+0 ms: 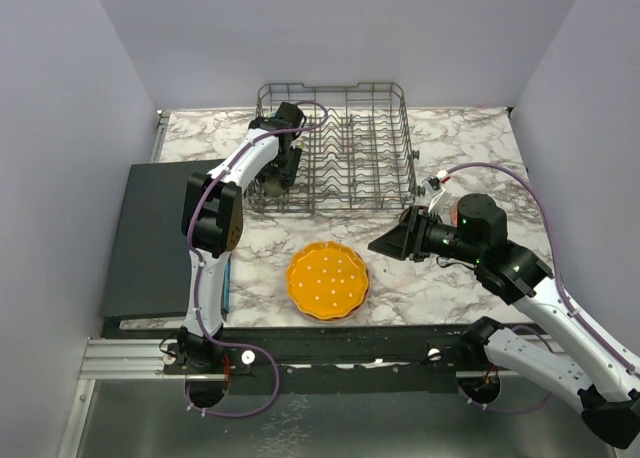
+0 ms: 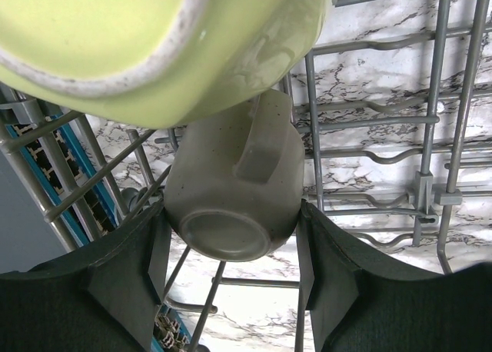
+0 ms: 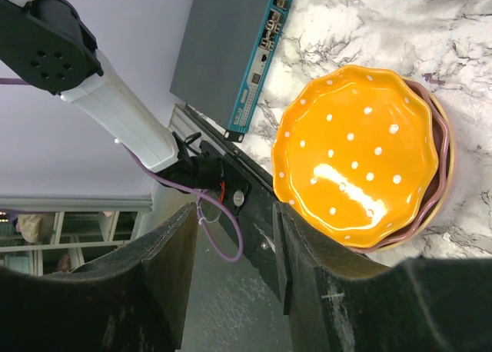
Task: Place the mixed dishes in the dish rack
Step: Turn the cup upside down in the dish rack.
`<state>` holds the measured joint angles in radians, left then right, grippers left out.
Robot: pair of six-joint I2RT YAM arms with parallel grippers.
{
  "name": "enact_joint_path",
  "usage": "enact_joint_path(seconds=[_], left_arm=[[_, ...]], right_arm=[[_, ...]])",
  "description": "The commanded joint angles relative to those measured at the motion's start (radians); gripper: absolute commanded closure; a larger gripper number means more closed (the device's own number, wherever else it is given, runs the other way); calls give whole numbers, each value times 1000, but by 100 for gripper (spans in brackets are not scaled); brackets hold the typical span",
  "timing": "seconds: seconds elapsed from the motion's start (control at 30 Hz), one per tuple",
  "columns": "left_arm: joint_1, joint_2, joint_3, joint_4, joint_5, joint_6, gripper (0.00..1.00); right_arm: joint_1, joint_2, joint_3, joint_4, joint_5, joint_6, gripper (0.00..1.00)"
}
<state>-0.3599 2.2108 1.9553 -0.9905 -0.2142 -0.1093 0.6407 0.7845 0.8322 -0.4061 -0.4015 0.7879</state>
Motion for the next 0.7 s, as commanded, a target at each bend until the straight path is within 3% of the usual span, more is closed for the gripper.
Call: enact_joint_path(seconds=[0.0, 0.47, 0.5, 0.57, 0.67], left_arm=[[4, 9, 34, -9, -24, 8, 42], [4, -19, 37, -9, -26, 7, 23], [4, -21, 37, -10, -26, 7, 20], [4, -25, 36, -9, -21, 7, 2], [4, -33, 34, -10, -17, 5, 1]], right_arm=[[7, -2, -11, -5, -6, -21, 49], [7, 7, 11, -19, -9, -14, 47], [6, 6, 14, -22, -7, -15, 47], [5, 6, 18, -26, -7, -13, 47], [6, 7, 26, -33, -7, -12, 46]])
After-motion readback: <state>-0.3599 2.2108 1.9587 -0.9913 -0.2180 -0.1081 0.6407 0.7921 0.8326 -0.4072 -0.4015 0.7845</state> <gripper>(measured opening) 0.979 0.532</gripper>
